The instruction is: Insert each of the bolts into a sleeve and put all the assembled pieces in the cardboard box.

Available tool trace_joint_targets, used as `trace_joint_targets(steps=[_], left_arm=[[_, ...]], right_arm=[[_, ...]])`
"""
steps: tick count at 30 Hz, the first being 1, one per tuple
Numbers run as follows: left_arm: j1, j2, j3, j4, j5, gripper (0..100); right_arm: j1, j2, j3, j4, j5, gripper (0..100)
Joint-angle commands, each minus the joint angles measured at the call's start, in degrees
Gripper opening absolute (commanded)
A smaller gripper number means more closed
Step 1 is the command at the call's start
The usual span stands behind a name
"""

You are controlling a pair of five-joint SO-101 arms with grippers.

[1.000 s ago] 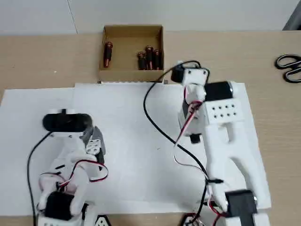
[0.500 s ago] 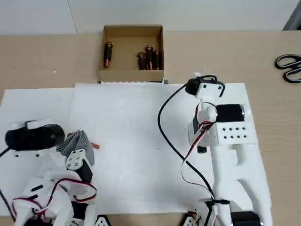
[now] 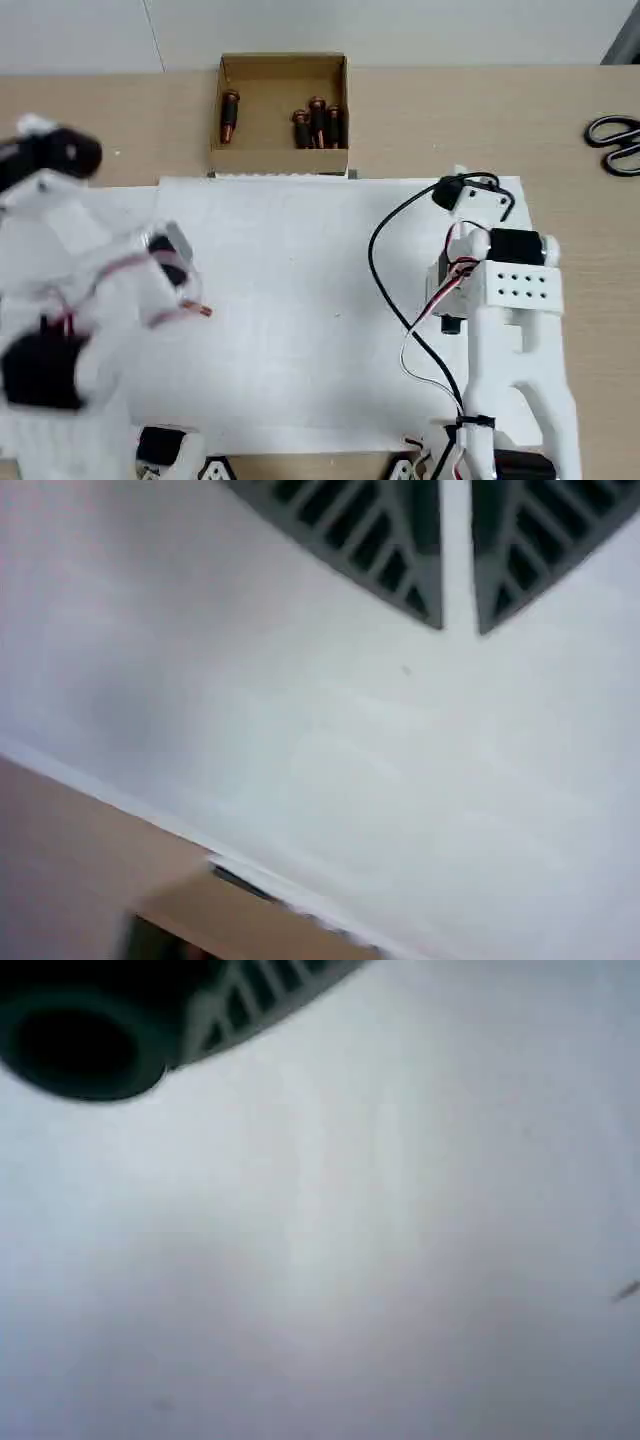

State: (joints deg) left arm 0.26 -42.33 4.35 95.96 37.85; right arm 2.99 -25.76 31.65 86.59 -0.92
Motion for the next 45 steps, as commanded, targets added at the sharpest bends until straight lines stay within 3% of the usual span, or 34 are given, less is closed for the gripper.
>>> trace_joint_targets(steps=[1,8,14,24,34,45], left_arm=[[-7.38,8.62,-3.74,0.0,0.35,1],[-15.12,21.71,-3.38,3.52,3.87,1],[-14.95,30.15,-0.22,4.22,6.42,1],[-14.86,41.49,6.11,-1.49,6.24,1],[-11.08,42.99,6.2,-6.15,6.24,1],[-10.99,46.07,6.2,-5.54,6.24,1]], right_arm=[[3.56,-1.89,-0.26,0.22,-0.35,0.3],[6.9,-1.89,-0.26,2.15,-0.35,0.4],[6.9,-1.89,-0.26,1.71,-0.44,0.4],[7.08,-1.89,-0.26,1.98,-0.44,0.4],[6.81,-1.89,-0.26,-0.57,-0.44,0.4],[6.9,-1.45,-0.26,-2.68,-0.44,0.4]])
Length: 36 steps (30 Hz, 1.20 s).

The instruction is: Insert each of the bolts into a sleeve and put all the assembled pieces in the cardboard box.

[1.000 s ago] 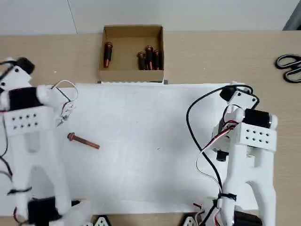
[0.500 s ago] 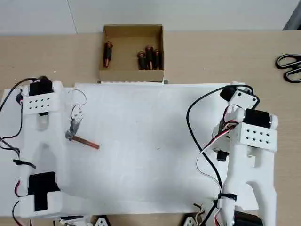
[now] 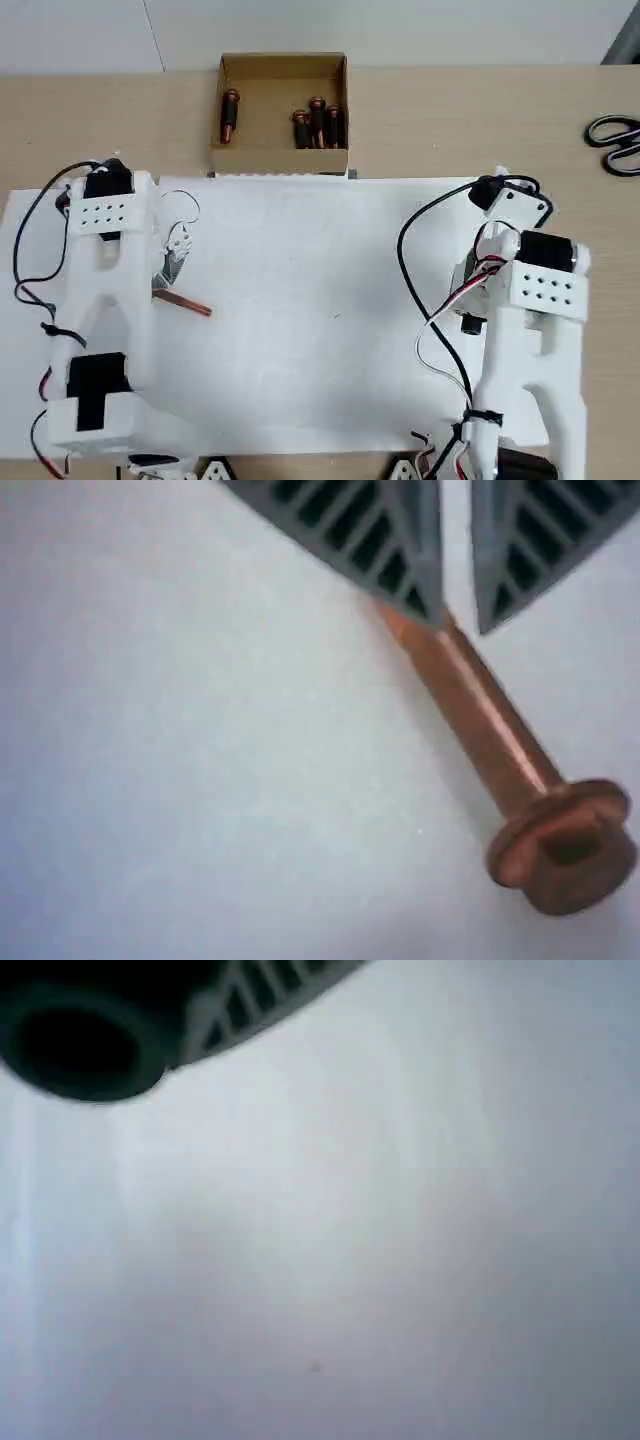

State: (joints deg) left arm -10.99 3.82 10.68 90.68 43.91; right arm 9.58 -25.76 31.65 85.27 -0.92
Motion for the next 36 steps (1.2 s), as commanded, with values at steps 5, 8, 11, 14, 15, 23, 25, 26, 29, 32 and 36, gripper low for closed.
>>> trace_joint_targets(steps=[5,8,11,14,15,23,25,26,29,32,36], left_arm=[[1.93,-0.09,-0.13,2.73,0.09,10],[2.2,-0.09,-0.13,2.46,0.09,13],[2.2,0.0,-0.13,1.85,0.18,13],[2.11,0.09,-0.04,2.02,0.18,13],[2.11,0.09,0.04,2.11,0.18,13],[1.32,0.0,4.53,2.02,0.18,13],[0.0,0.0,4.97,1.93,0.18,13],[-0.88,0.0,4.97,1.93,0.18,13],[-2.55,0.0,4.97,1.23,0.09,13],[-3.08,0.0,5.05,-0.09,0.09,13],[-2.73,0.0,5.14,-2.55,0.09,13]], right_arm=[[0.22,-1.45,-0.26,-2.15,-0.62,0.4],[0.22,-1.36,-0.26,-2.15,-0.7,0.4],[0.22,-1.36,-0.26,-2.15,-0.7,0.4],[0.22,-1.36,-0.26,-2.15,-0.7,0.4],[0.22,-1.36,-0.26,-2.15,-0.7,0.4],[0.22,-1.36,-0.26,-2.15,-0.7,0.4],[0.31,-1.36,-0.26,-2.15,-0.7,0.4],[0.31,-1.36,-0.26,-2.15,-0.7,0.4],[0.31,-1.36,-0.26,-2.15,-0.7,0.4],[0.31,-1.36,-0.26,-2.15,-0.7,0.4],[0.22,-1.36,-0.26,-2.15,-0.62,0.4]])
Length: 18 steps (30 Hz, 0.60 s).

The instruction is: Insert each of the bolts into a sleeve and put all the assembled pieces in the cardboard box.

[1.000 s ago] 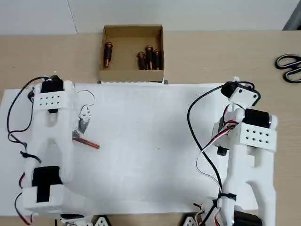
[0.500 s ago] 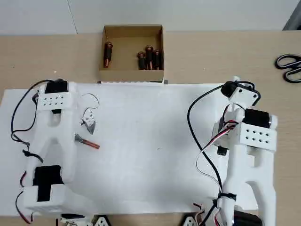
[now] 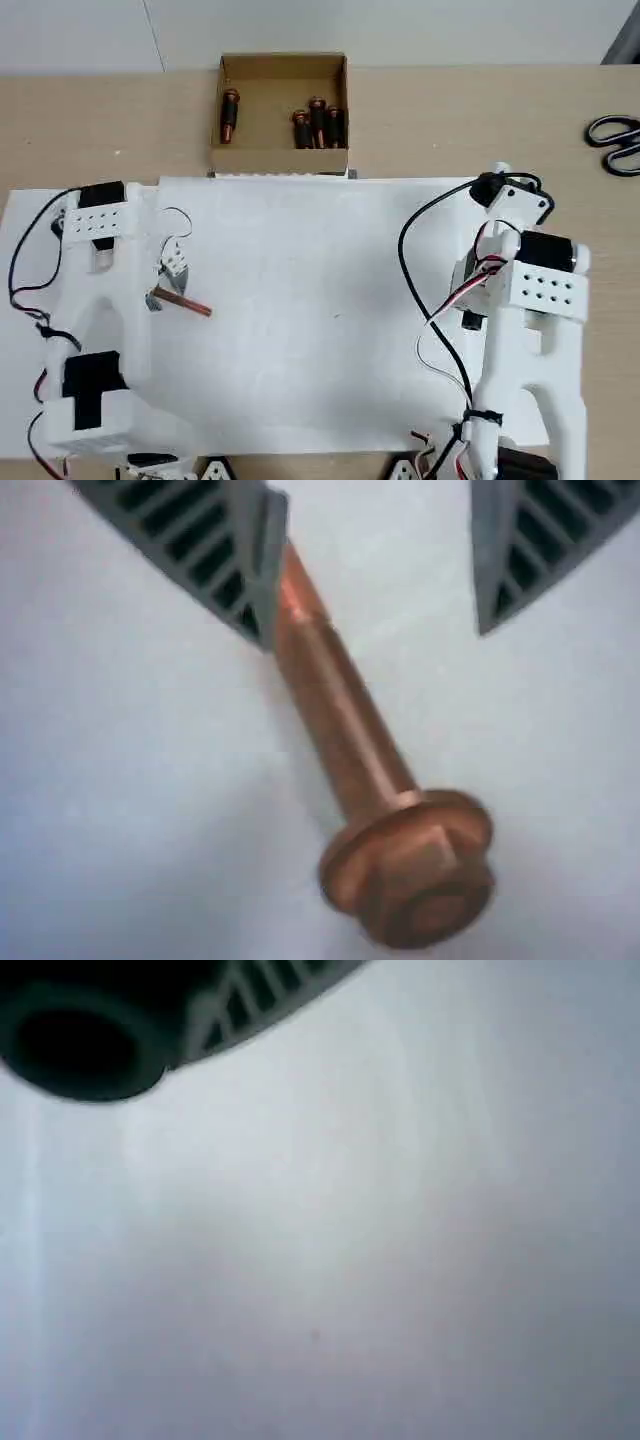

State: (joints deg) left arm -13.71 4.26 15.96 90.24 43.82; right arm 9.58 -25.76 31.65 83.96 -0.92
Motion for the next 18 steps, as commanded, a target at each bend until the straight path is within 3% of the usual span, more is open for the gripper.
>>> trace_joint_targets(steps=[1,18], left_arm=[[-0.09,-0.35,-0.13,-2.55,0.18,13],[-0.35,-0.35,7.52,-10.2,0.18,13]], right_arm=[[0.22,-1.36,-0.26,-0.84,-0.62,0.4],[0.4,-1.36,-0.26,-0.75,-0.44,0.4]])
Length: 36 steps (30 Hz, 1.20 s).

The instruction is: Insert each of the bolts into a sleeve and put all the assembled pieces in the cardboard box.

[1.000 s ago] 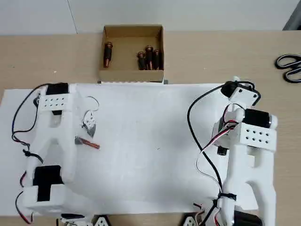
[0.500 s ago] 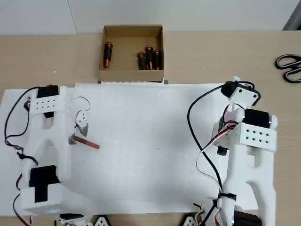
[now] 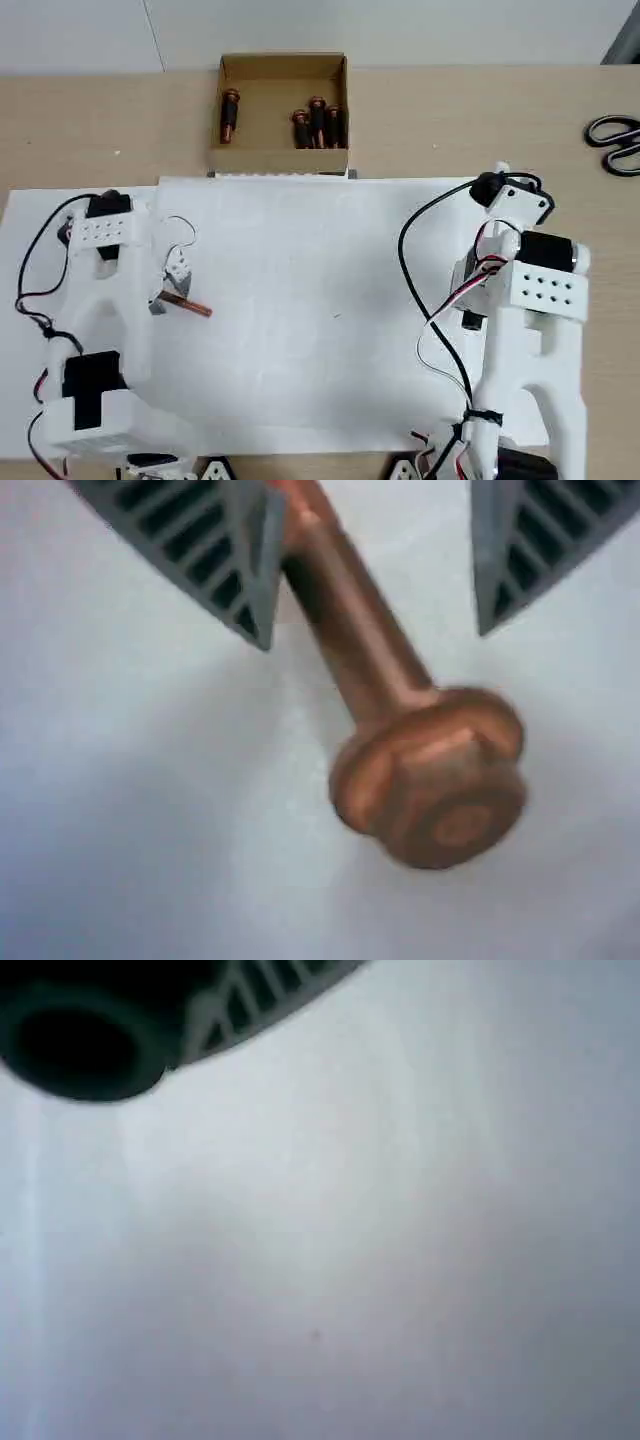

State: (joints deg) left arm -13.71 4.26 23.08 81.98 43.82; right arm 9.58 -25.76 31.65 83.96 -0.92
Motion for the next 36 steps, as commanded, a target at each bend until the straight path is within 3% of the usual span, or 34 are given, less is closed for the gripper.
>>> trace_joint_targets(steps=[1,4,9,26,36], left_arm=[[-0.35,-0.35,0.48,-2.37,0.18,13],[-0.35,-0.35,0.48,-3.34,0.18,12],[-0.44,-0.35,0.48,-5.54,0.18,0],[-0.44,13.45,-0.48,-5.63,0.26,1],[-0.09,13.89,-1.71,-6.07,0.35,1]], right_arm=[[0.48,-1.36,-0.26,-0.66,-0.44,0.4],[0.48,-1.36,-0.26,-0.66,-0.44,0.4],[0.22,-1.36,-0.26,-0.66,-0.44,0.4],[0.57,-1.54,-0.26,-0.31,-0.44,0.4],[0.57,-1.45,-0.26,-0.75,-0.35,0.4]])
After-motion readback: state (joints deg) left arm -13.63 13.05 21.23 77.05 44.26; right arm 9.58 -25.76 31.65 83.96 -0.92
